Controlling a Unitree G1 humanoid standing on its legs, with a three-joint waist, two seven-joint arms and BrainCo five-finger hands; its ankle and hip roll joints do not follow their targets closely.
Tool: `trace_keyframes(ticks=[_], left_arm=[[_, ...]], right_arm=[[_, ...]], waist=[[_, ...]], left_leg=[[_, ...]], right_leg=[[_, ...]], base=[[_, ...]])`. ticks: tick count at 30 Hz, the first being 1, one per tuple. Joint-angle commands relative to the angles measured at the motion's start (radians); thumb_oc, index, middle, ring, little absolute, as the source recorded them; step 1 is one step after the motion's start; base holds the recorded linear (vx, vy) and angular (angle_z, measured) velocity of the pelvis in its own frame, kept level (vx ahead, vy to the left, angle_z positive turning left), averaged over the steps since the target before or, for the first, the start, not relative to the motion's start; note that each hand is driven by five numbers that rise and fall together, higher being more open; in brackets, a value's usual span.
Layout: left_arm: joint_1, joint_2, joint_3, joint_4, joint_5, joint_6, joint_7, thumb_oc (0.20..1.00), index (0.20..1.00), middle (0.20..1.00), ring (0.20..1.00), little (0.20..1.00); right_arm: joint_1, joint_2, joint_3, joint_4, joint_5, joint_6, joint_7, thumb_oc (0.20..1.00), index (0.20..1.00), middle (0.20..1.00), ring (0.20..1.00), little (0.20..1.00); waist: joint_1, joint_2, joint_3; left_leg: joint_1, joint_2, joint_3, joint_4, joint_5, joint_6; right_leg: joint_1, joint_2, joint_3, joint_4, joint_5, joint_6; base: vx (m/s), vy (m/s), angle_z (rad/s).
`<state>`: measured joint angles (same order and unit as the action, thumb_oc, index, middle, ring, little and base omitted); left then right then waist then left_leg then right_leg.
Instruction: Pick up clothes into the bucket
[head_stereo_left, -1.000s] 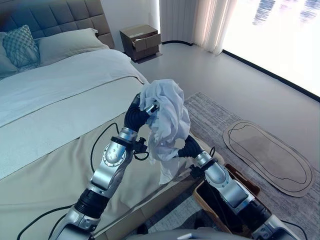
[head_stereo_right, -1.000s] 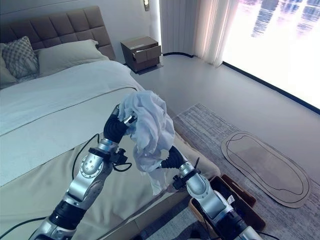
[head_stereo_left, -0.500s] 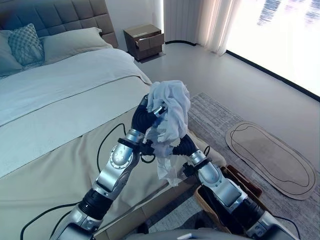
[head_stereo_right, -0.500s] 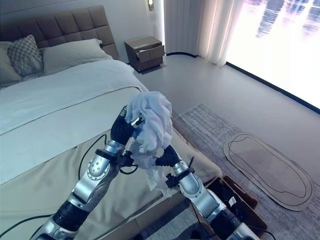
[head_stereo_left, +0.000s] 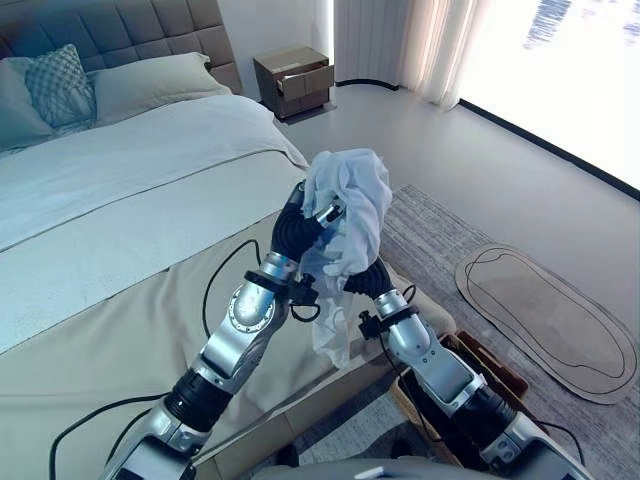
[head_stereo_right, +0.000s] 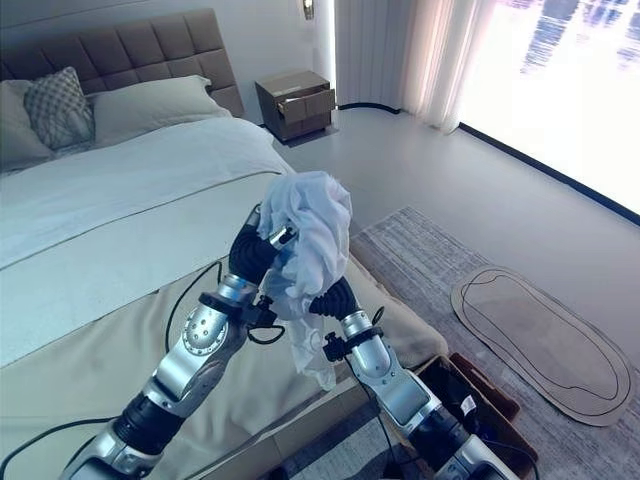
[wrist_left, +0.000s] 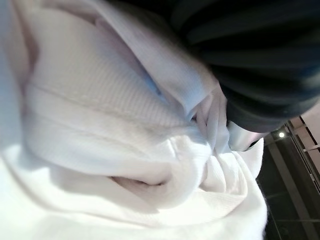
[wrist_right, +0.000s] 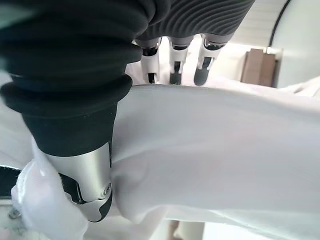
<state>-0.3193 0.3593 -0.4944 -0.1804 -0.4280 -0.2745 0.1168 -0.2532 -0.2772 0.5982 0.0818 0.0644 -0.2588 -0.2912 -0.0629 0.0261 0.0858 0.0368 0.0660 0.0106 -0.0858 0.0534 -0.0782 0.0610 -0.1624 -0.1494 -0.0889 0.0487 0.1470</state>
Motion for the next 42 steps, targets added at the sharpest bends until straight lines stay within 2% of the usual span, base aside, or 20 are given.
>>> trace_keyframes(ticks=[1, 4, 5, 33, 34, 42], left_arm=[[-0.097, -0.021, -0.026, -0.063, -0.04, -0.056, 0.017, 0.2, 0.2, 0.2, 0.2, 0.2], [-0.098, -0.022, -0.029, -0.063, -0.041, -0.054, 0.018, 0.2, 0.2, 0.2, 0.2, 0.2], [-0.097, -0.024, -0.029, -0.066, -0.047, -0.053, 0.017, 0.2, 0.2, 0.2, 0.2, 0.2], [-0.085, -0.033, -0.012, -0.041, -0.044, -0.063, 0.01, 0.2, 0.2, 0.2, 0.2, 0.2], [-0.083, -0.032, -0.006, -0.046, -0.033, -0.064, 0.019, 1.0, 1.0, 1.0, 1.0, 1.0], [-0.074, -0.042, 0.02, -0.07, -0.044, -0.089, 0.039, 1.0, 1.0, 1.0, 1.0, 1.0]], right_arm=[[-0.145, 0.104, -0.012, -0.11, 0.042, -0.117, -0.031, 1.0, 1.0, 1.0, 1.0, 1.0], [-0.153, 0.103, -0.01, -0.115, 0.045, -0.122, -0.029, 1.0, 1.0, 1.0, 1.0, 1.0], [-0.161, 0.102, -0.005, -0.116, 0.051, -0.124, -0.021, 0.2, 0.2, 0.2, 0.2, 0.2], [-0.152, 0.075, 0.0, -0.092, 0.116, -0.135, 0.025, 0.2, 0.2, 0.2, 0.2, 0.2], [-0.148, 0.075, -0.003, -0.087, 0.119, -0.134, 0.021, 0.2, 0.2, 0.2, 0.2, 0.2], [-0.135, 0.059, -0.031, -0.079, 0.123, -0.14, 0.004, 0.2, 0.2, 0.2, 0.2, 0.2]], waist=[[0.002, -0.048, -0.014], [0.004, -0.048, -0.013], [0.006, -0.048, -0.014], [0.01, -0.051, -0.016], [0.011, -0.051, -0.016], [0.011, -0.055, -0.02]], left_leg=[[-0.035, -0.044, -0.02, 0.087, -0.059, 0.053], [-0.035, -0.044, -0.02, 0.088, -0.059, 0.053], [-0.035, -0.044, -0.021, 0.088, -0.06, 0.053], [-0.029, -0.041, -0.027, 0.088, -0.065, 0.051], [-0.029, -0.04, -0.027, 0.088, -0.065, 0.052], [-0.025, -0.041, -0.026, 0.088, -0.067, 0.051]], right_leg=[[-0.059, -0.021, 0.01, 0.105, 0.005, 0.01], [-0.059, -0.021, 0.008, 0.105, 0.005, 0.011], [-0.058, -0.021, 0.008, 0.105, 0.005, 0.01], [-0.05, -0.02, 0.008, 0.102, -0.001, 0.01], [-0.049, -0.02, 0.007, 0.101, -0.001, 0.009], [-0.044, -0.02, 0.004, 0.101, -0.002, 0.008]], base=[[0.0, 0.0, 0.0], [0.0, 0.0, 0.0], [0.0, 0.0, 0.0], [0.0, -0.001, 0.01], [0.0, 0.0, 0.0], [0.0, 0.0, 0.0]])
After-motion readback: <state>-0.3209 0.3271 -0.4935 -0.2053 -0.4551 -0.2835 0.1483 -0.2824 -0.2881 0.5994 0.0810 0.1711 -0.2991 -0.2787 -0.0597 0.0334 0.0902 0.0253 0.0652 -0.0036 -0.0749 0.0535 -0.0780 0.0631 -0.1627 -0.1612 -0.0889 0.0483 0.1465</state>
